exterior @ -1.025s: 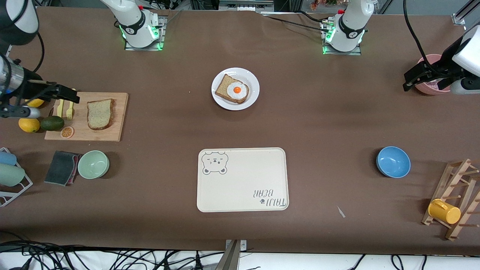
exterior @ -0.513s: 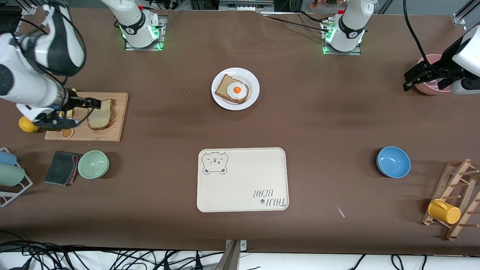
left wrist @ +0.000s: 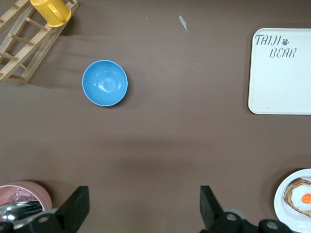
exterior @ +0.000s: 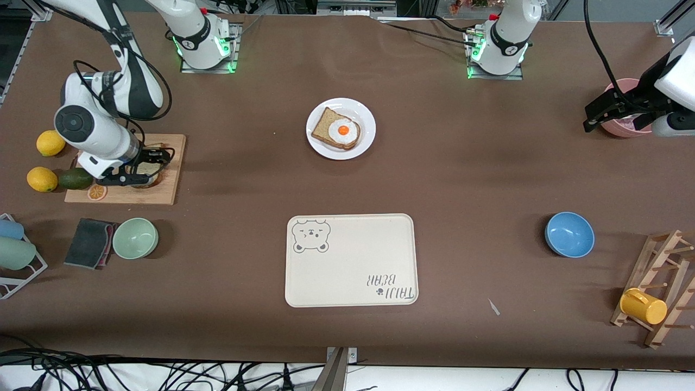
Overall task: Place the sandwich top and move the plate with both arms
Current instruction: 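Reach the right gripper down to the bread slice and grasp it, then lift the bread slice with the right gripper toward the white plate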
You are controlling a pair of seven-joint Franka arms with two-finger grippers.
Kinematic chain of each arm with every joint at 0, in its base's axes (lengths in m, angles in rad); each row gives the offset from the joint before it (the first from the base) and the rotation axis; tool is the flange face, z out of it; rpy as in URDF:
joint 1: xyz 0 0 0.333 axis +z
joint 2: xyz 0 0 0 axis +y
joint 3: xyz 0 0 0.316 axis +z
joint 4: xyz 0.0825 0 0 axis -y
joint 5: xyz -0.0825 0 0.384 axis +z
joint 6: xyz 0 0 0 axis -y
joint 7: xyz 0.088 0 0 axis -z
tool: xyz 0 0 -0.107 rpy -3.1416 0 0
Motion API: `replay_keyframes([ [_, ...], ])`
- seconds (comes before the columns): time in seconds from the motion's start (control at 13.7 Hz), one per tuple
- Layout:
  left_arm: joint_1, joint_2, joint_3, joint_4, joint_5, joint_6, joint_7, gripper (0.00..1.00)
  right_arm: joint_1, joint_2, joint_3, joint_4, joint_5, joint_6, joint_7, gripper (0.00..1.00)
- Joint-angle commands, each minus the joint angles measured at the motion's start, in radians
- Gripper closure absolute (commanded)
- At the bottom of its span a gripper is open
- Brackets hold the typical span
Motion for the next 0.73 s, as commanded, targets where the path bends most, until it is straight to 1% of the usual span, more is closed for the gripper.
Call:
replay_keyframes([
  [0.0, 0.000, 0.008, 0.002, 0.024, -0.023, -0.015, -0.002, 0.00, -0.007, 0.044, 0.003, -0.005, -0.078, 0.050, 0.038, 0.32],
  [0.07, -0.002, 0.007, 0.002, 0.024, -0.020, -0.015, -0.004, 0.00, -0.008, 0.059, 0.003, -0.006, -0.111, 0.063, 0.079, 0.34],
  [0.15, -0.002, 0.008, 0.000, 0.024, -0.020, -0.015, -0.002, 0.00, -0.007, 0.070, 0.005, -0.006, -0.129, 0.070, 0.107, 0.34],
  [0.37, -0.003, 0.008, -0.001, 0.040, -0.020, -0.015, -0.002, 0.00, -0.005, 0.090, 0.003, -0.008, -0.134, 0.067, 0.148, 0.37],
  [0.44, -0.003, 0.008, -0.001, 0.043, -0.020, -0.015, -0.002, 0.00, -0.005, 0.101, 0.005, -0.008, -0.135, 0.067, 0.150, 0.40],
  [0.59, -0.006, 0.008, -0.001, 0.043, -0.020, -0.015, -0.002, 0.00, -0.005, 0.104, 0.003, -0.006, -0.135, 0.067, 0.150, 0.43],
  [0.66, -0.006, 0.008, -0.001, 0.043, -0.020, -0.015, -0.002, 0.00, -0.005, 0.108, 0.003, -0.006, -0.135, 0.067, 0.150, 0.47],
])
